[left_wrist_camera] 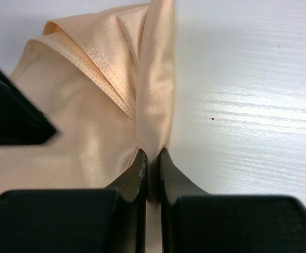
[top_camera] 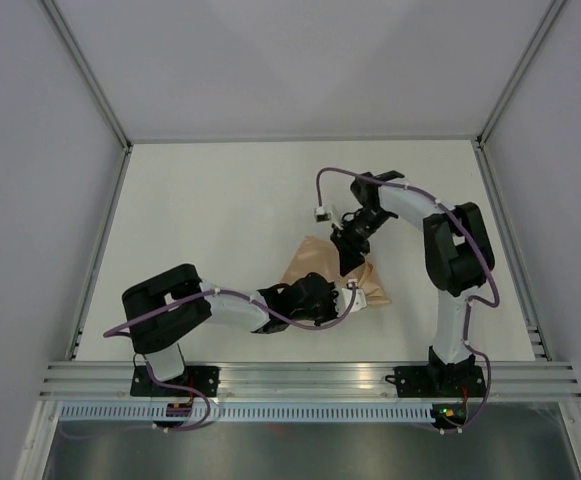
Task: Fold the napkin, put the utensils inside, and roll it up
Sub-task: Roll the napkin at the center of the board.
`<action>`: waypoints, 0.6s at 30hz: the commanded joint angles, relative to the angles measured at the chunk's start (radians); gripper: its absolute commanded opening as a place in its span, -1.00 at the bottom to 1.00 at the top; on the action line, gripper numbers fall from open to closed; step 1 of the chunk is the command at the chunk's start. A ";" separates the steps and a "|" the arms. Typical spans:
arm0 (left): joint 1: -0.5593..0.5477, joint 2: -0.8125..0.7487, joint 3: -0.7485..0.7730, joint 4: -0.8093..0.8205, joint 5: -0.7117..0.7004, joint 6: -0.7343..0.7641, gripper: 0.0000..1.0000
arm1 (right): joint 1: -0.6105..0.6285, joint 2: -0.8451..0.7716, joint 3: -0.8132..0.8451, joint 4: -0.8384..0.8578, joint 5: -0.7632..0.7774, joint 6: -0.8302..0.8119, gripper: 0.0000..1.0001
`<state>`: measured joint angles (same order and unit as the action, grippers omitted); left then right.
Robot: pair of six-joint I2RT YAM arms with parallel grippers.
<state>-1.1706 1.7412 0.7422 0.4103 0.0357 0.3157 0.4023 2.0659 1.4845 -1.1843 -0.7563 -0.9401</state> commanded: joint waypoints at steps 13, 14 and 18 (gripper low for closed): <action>0.100 0.084 -0.147 0.061 0.314 -0.421 -0.95 | -0.296 -0.509 -0.318 0.414 -0.141 0.075 0.05; 0.103 0.086 -0.156 0.088 0.329 -0.438 -0.95 | -0.296 -0.538 -0.348 0.420 -0.138 0.035 0.07; 0.132 0.090 -0.190 0.130 0.368 -0.506 -0.95 | -0.290 -0.705 -0.496 0.462 -0.112 -0.055 0.18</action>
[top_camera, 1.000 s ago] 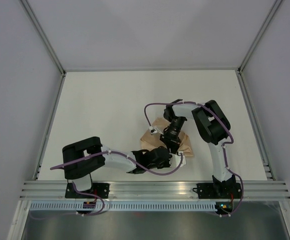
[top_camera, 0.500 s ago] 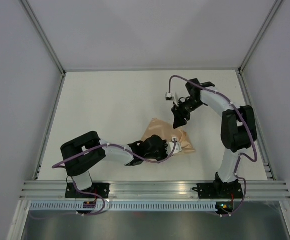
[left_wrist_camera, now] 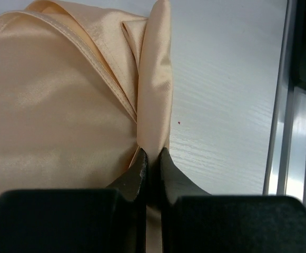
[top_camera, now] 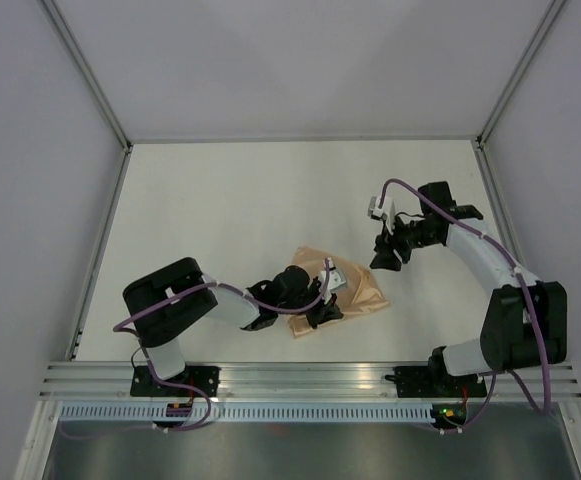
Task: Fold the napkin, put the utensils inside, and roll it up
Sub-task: Roll the napkin at the center of the board.
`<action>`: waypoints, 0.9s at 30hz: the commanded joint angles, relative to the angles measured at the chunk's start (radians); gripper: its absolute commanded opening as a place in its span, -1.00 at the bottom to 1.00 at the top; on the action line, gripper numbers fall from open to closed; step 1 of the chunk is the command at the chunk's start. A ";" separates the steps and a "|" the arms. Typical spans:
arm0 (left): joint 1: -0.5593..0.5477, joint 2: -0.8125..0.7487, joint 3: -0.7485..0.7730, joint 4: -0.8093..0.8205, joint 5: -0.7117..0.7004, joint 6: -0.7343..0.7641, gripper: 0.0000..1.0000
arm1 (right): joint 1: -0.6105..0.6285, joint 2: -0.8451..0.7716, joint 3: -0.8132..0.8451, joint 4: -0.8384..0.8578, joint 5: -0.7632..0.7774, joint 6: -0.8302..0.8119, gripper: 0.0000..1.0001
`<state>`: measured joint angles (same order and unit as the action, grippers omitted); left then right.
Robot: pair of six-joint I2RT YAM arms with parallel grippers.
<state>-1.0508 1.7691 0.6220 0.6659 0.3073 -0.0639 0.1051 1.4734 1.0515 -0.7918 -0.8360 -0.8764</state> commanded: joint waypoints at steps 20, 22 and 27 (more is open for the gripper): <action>0.077 0.130 -0.073 -0.097 0.227 -0.258 -0.95 | 0.663 -0.446 -0.642 0.549 0.543 -0.049 0.33; 0.080 0.130 -0.073 -0.098 0.228 -0.258 -0.95 | 0.683 -0.435 -0.647 0.565 0.560 -0.039 0.32; 0.086 0.130 -0.077 -0.094 0.239 -0.258 -0.95 | 0.745 -0.392 -0.666 0.614 0.613 -0.032 0.17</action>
<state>-0.9657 1.8378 0.5991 0.7696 0.5346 -0.3141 0.8227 1.0599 0.3996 -0.2485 -0.2939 -0.9268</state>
